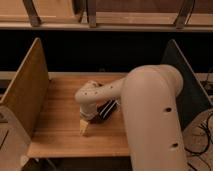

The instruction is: Place the pepper in the ceramic cup

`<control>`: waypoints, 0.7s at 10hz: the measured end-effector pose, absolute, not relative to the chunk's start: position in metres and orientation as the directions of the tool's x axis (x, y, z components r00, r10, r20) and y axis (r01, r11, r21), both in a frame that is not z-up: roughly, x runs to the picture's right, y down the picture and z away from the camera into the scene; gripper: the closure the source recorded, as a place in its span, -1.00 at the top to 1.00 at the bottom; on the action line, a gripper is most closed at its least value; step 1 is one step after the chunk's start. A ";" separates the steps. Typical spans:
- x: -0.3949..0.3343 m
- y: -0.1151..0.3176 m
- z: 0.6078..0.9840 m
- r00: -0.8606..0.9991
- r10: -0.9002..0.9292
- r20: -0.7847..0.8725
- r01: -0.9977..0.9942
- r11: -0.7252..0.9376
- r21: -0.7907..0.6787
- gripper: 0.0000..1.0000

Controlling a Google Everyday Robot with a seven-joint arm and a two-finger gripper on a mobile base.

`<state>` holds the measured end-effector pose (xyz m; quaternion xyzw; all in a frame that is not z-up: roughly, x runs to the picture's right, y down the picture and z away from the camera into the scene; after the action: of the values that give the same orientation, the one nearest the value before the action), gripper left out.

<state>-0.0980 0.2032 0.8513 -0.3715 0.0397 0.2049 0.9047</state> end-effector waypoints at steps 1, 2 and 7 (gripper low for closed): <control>-0.098 0.207 0.857 0.924 0.323 -0.205 -0.374 0.648 -0.663 0.60; -0.102 0.209 0.863 0.931 0.312 -0.190 -0.355 0.651 -0.671 0.54; -0.113 0.205 0.877 0.942 0.293 -0.162 -0.322 0.664 -0.674 -0.45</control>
<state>-0.1131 0.2050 0.8771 -0.3734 0.0199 0.1686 0.9120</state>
